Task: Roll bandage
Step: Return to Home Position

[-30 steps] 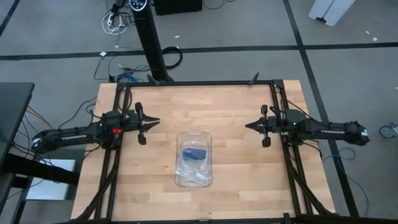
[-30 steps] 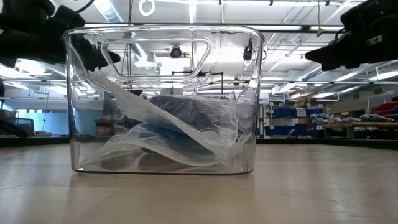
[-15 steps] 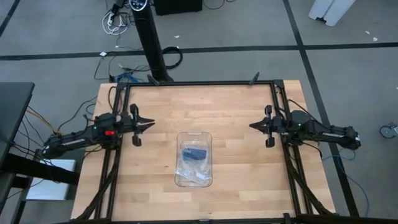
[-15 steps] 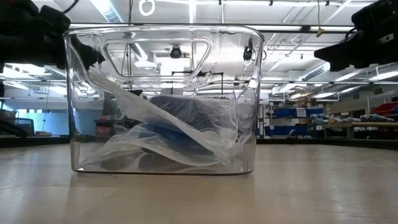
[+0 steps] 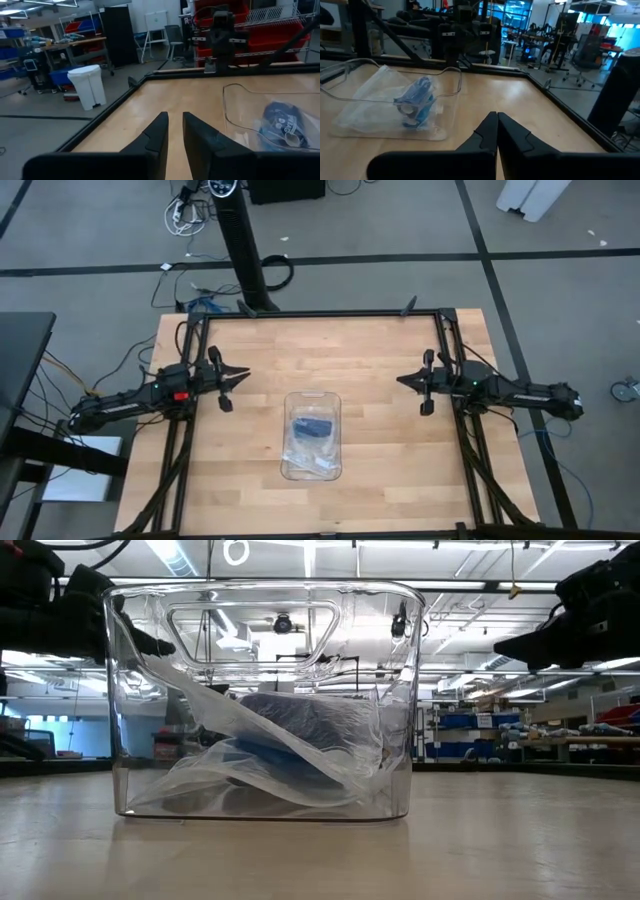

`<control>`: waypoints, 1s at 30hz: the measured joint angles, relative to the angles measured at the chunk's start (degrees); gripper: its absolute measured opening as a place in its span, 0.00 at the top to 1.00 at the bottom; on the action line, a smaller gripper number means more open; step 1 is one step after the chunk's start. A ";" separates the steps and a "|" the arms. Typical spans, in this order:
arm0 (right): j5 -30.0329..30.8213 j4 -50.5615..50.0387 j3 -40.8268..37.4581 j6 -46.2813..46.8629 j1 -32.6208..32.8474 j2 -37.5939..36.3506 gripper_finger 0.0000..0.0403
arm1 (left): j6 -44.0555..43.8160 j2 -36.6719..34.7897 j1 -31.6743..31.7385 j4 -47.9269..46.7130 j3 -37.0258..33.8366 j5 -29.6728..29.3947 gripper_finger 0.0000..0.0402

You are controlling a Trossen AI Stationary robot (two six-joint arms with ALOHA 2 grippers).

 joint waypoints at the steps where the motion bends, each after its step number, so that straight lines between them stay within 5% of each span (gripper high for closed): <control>1: -0.02 0.02 0.00 -0.02 0.00 0.24 0.98 | 0.01 0.07 0.02 -0.05 0.00 -0.02 0.84; 21: 0.57 2.37 -0.07 5.84 -0.13 2.95 0.94 | 0.02 0.13 0.00 1.11 -0.02 -0.56 0.84; 30: 9.05 2.35 -0.09 5.35 -0.15 2.95 0.94 | -0.07 0.11 0.00 1.28 -0.04 -0.41 0.84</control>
